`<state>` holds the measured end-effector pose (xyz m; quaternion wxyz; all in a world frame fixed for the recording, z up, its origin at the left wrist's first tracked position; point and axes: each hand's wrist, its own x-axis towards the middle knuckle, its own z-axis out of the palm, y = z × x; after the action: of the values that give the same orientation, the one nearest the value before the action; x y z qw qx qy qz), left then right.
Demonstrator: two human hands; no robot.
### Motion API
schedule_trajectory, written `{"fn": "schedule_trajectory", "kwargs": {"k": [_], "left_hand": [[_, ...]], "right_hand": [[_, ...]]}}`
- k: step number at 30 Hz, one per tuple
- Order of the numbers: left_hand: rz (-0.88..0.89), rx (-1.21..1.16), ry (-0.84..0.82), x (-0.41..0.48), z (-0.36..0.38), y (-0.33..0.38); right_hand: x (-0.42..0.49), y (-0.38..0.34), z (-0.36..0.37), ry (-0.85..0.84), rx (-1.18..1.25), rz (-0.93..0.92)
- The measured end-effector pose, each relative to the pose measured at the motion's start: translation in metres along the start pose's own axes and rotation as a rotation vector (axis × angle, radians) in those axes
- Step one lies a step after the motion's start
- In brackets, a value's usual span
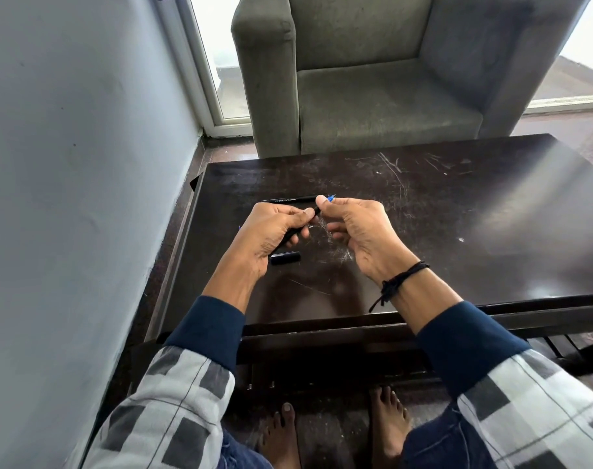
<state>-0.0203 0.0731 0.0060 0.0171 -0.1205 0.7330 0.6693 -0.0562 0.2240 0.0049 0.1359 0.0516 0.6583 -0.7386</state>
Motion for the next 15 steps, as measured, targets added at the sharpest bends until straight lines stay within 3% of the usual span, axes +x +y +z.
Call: {"fn": "schedule_trajectory", "kwargs": {"k": [15], "left_hand": [[-0.002, 0.007, -0.005, 0.0006, 0.0008, 0.0]], "right_hand": [[-0.0013, -0.0016, -0.0006, 0.021, -0.002, 0.011]]}}
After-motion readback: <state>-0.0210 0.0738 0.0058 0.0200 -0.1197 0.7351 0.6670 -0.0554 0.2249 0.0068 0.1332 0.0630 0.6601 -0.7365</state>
